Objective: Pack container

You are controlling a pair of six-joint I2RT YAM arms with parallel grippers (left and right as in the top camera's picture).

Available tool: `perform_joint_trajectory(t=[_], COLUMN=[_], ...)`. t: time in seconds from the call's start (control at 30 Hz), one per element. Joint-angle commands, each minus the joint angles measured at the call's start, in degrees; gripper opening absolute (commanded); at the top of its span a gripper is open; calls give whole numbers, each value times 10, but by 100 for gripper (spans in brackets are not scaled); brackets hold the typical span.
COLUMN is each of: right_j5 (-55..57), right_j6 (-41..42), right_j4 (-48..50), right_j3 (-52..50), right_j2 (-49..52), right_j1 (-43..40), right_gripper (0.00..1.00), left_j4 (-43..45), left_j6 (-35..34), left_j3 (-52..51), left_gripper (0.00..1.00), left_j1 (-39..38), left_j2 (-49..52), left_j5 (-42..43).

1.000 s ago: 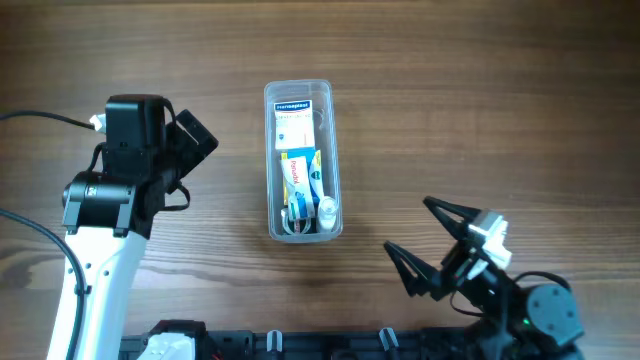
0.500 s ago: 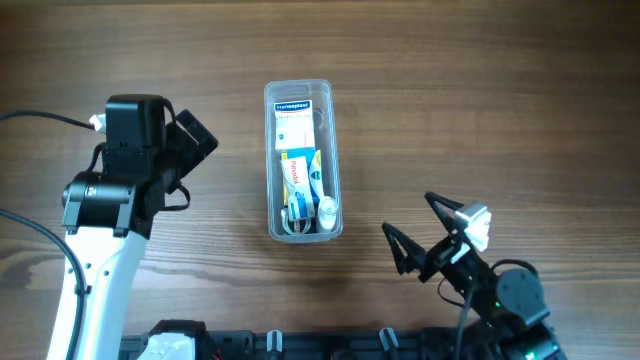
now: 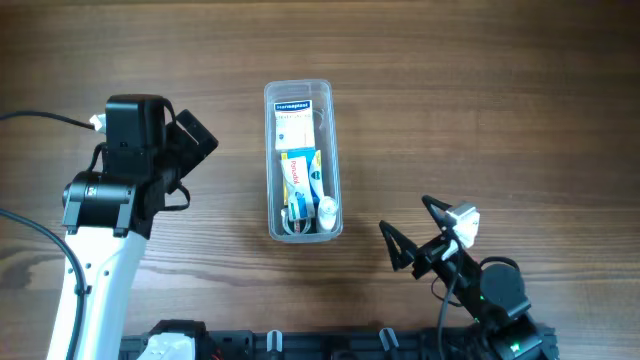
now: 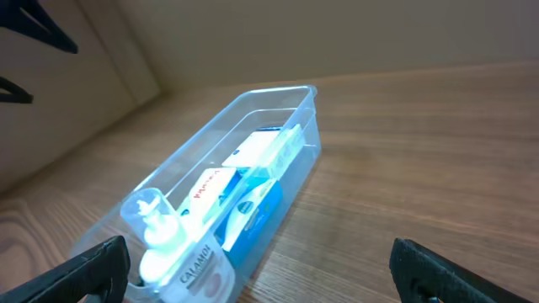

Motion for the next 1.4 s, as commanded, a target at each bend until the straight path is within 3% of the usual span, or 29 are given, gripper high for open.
perform_joint_trajectory(t=[0.0, 0.73, 0.93, 1.1, 1.37], right_j5=[22, 25, 25, 25, 25], right_j6=[5, 18, 18, 18, 18], right_j4=[19, 13, 13, 14, 14], right_j3=[-8, -9, -9, -10, -10], right_j2=[11, 0, -71, -71, -64], right_j1=[1, -2, -104, -154, -162], right_gripper=[100, 100, 100, 100, 100], left_j4=[1, 1, 1, 1, 1], left_j6=[7, 7, 7, 7, 7], left_j3=[9, 9, 9, 9, 9], left_gripper=[100, 100, 100, 100, 100], left_j1=[3, 3, 3, 3, 4], left_j2=[-5, -5, -5, -5, -5], left_j5=[-12, -12, -11, -12, -12])
